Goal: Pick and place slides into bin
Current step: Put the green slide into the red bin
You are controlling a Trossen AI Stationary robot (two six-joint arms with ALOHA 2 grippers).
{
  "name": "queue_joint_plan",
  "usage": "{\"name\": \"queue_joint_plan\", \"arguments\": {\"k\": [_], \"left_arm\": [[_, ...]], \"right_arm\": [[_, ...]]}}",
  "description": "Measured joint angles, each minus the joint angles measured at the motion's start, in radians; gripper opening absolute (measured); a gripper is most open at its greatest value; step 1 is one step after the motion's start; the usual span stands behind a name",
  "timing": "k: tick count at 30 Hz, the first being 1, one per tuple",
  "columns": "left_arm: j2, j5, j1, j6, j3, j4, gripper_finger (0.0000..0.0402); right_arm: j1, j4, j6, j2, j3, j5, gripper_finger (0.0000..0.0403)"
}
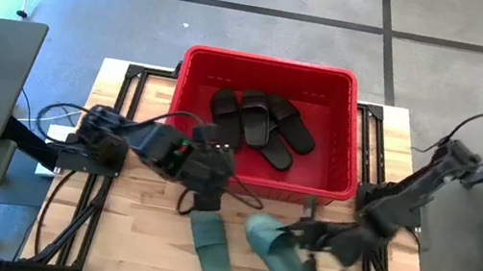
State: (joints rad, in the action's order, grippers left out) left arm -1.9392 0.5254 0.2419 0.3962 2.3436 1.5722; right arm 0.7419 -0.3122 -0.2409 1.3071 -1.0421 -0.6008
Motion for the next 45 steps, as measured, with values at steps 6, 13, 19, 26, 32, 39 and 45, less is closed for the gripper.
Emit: {"name": "queue_joint_plan", "arguments": {"k": [6, 13, 19, 26, 32, 39, 45], "left_arm": [[0.067, 0.121, 0.073, 0.012, 0.001, -0.004, 0.0159], [0.081, 0.197, 0.109, 0.029, 0.000, -0.005, 0.0159], [0.077, 0.211, 0.104, 0.055, 0.000, -0.049, 0.0159], [0.088, 0.354, 0.105, 0.002, 0.000, -0.228, 0.0159], [0.102, 0.442, 0.105, -0.031, 0.000, -0.305, 0.0159], [0.106, 0.446, 0.105, -0.032, 0.000, -0.308, 0.0159], [0.106, 0.446, 0.105, -0.025, 0.000, -0.308, 0.0159]], "right_arm": [[0.022, 0.044, 0.476, -0.212, -0.056, -0.218, 0.0002], [-0.173, 0.035, 0.869, -0.322, -0.072, -0.222, 0.0001], [-0.496, -0.015, 0.874, -0.298, -0.072, 0.069, 0.0001], [-0.840, 0.035, 0.957, -0.106, -0.072, 0.518, 0.0000], [-0.938, 0.290, 1.161, 0.122, -0.072, 0.745, 0.0000], [-0.958, 0.675, 1.166, 0.374, -0.072, 0.780, 0.0000], [-0.958, 0.745, 1.225, 0.526, -0.104, 0.702, 0.0011]]}}
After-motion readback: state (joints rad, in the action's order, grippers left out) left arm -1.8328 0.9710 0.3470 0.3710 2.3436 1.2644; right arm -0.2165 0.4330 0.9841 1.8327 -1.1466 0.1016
